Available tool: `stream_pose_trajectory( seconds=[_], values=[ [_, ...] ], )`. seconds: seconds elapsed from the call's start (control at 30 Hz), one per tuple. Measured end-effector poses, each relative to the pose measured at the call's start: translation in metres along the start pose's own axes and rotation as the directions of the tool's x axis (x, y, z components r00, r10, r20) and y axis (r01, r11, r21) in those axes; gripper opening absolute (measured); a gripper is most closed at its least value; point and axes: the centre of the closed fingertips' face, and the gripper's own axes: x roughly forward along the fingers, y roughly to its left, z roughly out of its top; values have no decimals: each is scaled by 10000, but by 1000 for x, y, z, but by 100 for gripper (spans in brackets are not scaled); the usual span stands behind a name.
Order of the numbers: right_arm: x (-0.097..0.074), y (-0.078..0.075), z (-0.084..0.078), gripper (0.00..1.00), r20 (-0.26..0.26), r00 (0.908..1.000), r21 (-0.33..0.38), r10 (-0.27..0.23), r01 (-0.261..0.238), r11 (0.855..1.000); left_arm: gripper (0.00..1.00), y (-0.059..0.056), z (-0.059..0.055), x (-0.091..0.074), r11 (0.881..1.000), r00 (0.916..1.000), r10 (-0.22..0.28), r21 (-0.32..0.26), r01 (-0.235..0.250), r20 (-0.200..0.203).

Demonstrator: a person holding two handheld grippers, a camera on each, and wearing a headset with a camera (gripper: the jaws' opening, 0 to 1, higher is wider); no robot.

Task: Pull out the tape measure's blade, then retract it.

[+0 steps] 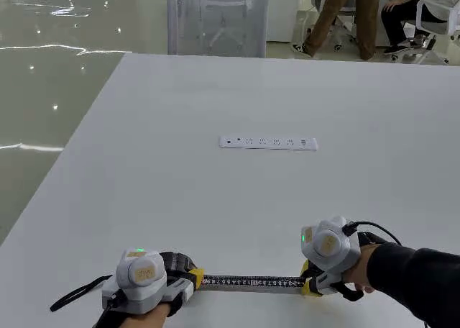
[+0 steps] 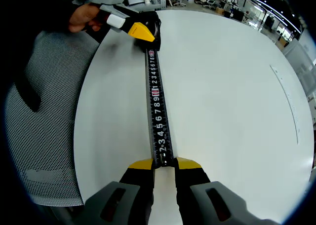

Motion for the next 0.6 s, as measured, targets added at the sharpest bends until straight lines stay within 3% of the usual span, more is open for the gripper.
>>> stream_pose_trajectory(
  seconds=[0.6],
  values=[
    [5,-2,11,12,127,9999,118,-50,49,9999,62,0,0,-1,9999,9999,-107,-73,106,-37]
  ],
)
